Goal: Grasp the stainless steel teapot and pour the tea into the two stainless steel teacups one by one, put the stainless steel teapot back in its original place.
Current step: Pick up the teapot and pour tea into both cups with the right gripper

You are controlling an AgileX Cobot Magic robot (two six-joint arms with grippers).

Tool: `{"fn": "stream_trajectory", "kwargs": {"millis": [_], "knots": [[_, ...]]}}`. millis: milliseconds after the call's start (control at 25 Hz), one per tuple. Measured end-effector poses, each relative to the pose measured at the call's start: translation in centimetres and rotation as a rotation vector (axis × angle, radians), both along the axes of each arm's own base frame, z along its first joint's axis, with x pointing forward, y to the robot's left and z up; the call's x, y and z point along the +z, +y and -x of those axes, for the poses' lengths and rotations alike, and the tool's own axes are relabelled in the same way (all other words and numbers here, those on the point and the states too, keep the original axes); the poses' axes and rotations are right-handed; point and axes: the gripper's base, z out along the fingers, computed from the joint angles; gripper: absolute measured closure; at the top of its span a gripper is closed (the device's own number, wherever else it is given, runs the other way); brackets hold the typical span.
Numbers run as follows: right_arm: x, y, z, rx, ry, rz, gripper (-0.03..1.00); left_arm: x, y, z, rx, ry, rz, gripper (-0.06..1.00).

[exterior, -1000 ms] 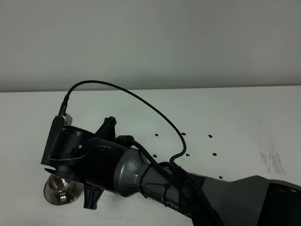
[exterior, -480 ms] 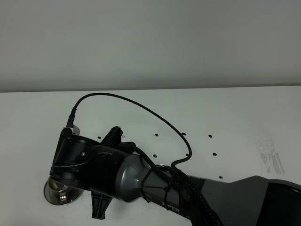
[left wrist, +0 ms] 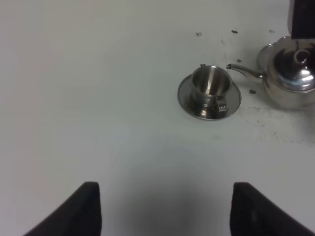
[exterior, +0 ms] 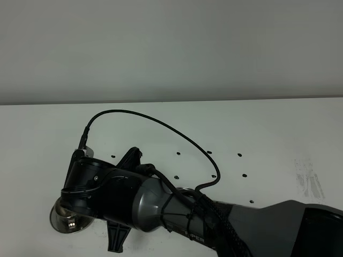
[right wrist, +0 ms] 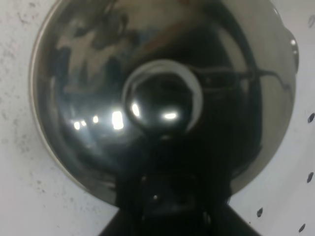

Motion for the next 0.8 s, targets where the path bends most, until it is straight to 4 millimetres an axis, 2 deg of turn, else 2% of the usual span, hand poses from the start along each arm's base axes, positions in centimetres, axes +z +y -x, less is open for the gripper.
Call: {"fn": "stream_trajectory", "kwargs": {"millis": [320,800], "knots": [[-0.85,-0.34,0.24,-0.001,0.020,0.025,0.76,0.00,0.00,0.00,0.000,0.000,0.001,0.33],[-0.87,-0.34,0.23,0.024,0.022,0.037,0.76,0.00,0.00,0.00,0.000,0.000,0.001,0.33]]}}
